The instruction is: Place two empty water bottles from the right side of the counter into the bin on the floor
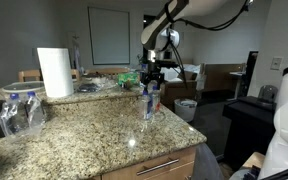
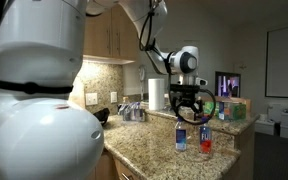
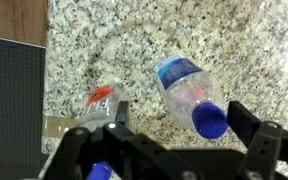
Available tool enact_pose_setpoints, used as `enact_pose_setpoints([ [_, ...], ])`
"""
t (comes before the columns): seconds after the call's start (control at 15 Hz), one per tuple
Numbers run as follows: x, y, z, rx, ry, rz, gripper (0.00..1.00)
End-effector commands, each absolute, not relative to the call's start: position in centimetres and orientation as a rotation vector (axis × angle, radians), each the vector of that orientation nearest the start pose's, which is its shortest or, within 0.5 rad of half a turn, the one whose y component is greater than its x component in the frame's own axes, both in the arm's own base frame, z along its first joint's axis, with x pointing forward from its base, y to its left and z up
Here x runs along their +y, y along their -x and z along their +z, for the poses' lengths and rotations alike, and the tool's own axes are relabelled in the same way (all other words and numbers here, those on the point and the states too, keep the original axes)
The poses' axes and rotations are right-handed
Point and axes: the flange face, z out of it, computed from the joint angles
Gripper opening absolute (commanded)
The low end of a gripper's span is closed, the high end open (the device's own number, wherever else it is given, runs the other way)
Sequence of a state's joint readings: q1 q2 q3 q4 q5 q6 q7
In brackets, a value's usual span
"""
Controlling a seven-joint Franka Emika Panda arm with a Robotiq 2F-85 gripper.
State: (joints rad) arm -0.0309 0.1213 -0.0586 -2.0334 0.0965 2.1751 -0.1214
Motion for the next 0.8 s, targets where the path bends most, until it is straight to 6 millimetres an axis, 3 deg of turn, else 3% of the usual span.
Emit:
enact_pose_setpoints([
  [0.0,-3.6,-58.4,39.0,-0.011,3.051,0.013,1.00],
  [0.27,-1.8,-59.2,40.2,-0.055,3.045,0.020,1.00],
  [0.4,-1.5,-59.7,40.3,-0.056,3.053,0.040,0.74],
  [0.73,-2.2,-60.7,39.2,-0.030,3.064,0.109,0.41],
])
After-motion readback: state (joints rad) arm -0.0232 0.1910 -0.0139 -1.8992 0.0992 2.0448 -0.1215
